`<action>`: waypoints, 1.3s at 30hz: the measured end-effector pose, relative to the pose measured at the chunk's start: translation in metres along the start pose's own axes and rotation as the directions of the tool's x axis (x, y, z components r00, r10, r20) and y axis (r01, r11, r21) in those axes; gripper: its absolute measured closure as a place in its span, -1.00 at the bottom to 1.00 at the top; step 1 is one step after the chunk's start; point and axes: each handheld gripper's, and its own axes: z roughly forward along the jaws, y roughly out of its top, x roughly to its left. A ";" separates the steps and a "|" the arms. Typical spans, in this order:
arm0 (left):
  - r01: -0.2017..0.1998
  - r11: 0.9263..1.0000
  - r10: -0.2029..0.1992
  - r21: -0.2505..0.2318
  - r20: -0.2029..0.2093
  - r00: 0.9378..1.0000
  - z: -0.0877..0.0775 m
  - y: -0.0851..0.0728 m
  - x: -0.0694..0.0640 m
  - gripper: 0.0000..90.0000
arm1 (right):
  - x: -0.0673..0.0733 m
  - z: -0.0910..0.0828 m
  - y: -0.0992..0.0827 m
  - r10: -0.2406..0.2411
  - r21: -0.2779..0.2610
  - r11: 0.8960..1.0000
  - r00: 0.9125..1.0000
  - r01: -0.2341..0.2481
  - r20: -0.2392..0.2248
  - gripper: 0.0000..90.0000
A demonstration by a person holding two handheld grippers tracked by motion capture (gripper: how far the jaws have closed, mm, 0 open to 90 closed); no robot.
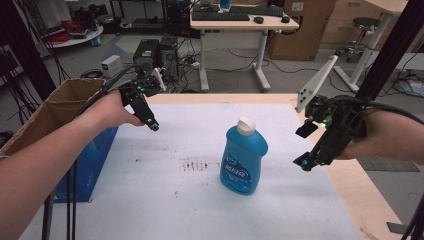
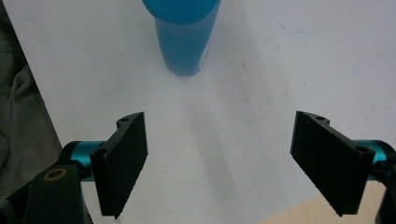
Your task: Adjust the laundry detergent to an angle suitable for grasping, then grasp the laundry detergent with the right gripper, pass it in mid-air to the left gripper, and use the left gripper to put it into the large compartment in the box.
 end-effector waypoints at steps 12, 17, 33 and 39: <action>0.004 1.000 -0.004 0.001 -0.008 1.000 -0.005 -0.002 0.002 -0.57 | -0.002 -0.003 -0.002 0.023 -0.011 1.000 1.000 -0.023 -0.002 -0.60; -0.008 1.000 0.008 0.000 -0.011 1.000 -0.009 0.000 0.002 -0.57 | -0.003 -0.002 0.000 0.007 -0.012 1.000 1.000 -0.007 -0.015 -0.60; -0.010 1.000 0.010 -0.017 -0.010 1.000 -0.011 -0.001 0.002 -0.57 | -0.003 -0.006 -0.002 0.042 -0.039 0.998 0.999 -0.042 0.000 -0.60; -0.018 1.000 0.018 -0.012 -0.007 1.000 -0.010 -0.001 0.002 -0.57 | -0.002 -0.007 -0.007 0.070 -0.057 0.996 0.998 -0.070 0.003 -0.60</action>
